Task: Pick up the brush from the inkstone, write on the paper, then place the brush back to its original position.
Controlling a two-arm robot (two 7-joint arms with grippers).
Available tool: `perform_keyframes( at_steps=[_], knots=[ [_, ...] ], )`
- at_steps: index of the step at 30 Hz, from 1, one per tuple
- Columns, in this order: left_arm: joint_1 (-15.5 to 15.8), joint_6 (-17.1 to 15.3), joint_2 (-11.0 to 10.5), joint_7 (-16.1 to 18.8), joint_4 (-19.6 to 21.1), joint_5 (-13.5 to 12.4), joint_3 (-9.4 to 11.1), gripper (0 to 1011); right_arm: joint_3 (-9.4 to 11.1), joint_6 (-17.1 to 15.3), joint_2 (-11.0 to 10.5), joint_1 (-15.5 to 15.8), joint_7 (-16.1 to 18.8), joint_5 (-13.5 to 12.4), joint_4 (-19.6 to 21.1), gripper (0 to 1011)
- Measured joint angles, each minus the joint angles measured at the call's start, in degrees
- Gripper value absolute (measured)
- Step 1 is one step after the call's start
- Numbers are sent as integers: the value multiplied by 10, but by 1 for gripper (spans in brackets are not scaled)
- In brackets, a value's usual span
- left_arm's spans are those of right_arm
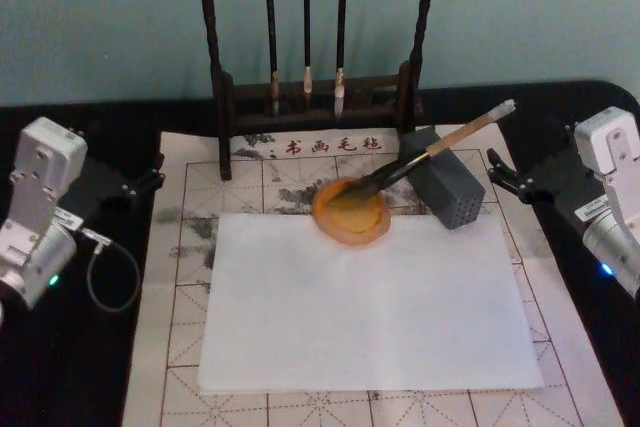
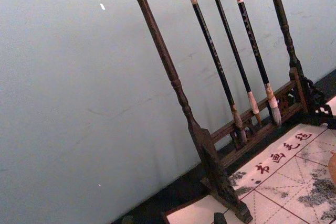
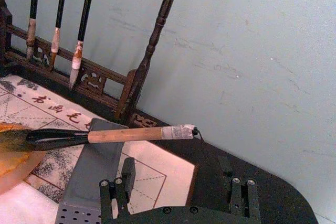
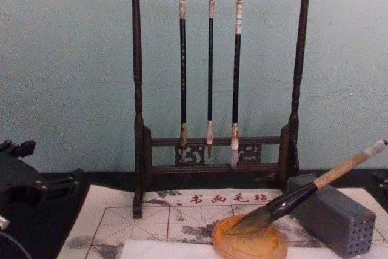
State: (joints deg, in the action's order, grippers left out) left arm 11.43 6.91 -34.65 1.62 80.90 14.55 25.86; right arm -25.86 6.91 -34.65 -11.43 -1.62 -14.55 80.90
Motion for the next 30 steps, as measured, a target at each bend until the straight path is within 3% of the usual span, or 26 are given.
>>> perform_keyframes(
  at_steps=[30],
  knots=[
    [0,0,0,0,0,0,0,1001,0,0,0,0,0,0,0,1000]
  ],
)
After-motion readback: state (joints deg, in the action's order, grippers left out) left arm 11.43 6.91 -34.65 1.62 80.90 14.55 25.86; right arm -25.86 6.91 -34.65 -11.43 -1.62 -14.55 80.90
